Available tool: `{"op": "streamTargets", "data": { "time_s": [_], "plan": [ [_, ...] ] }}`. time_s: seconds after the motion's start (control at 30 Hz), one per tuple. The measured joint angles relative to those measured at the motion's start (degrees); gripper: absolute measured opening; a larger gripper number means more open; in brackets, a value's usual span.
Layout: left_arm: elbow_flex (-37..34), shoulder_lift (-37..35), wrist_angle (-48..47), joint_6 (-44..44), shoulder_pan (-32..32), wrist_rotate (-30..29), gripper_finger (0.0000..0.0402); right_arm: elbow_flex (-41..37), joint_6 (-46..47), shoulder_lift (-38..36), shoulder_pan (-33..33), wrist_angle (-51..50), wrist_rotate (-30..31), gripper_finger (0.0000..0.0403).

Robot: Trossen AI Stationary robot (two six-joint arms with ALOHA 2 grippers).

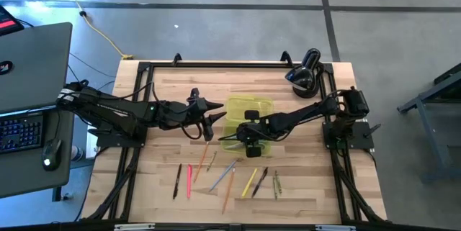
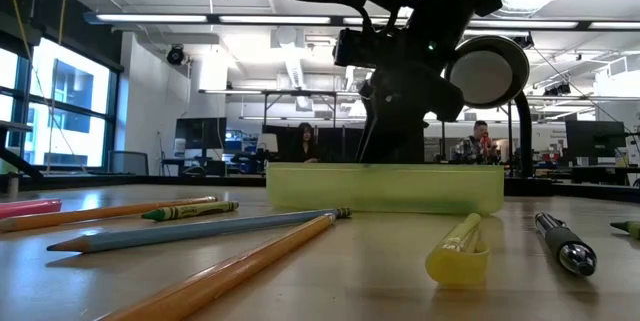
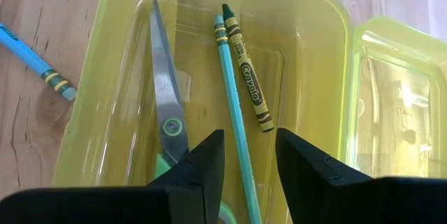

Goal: Pick & place school supplies into a supply box
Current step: Put the black pen into the yellow supply box

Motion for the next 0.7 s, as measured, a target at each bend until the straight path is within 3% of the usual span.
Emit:
{"op": "streamTargets", "data": {
  "time_s": [0.3,0.47,0.7],
  "plan": [
    [0.0,0.0,0.3,0.0,0.0,0.2,0.0172,0.0,0.0,0.0,0.0,0.1,0.0,0.0108],
    [0.0,-0.1,-1.3,-2.4,0.0,4.1,0.0172,0.1,2.5,0.0,0.0,3.7,-1.2,0.0108],
    [0.1,-3.0,-17.4,-15.5,0.0,5.8,0.0172,0.6,5.1,-1.5,0.2,0.8,-10.5,0.0108]
  ]
}}
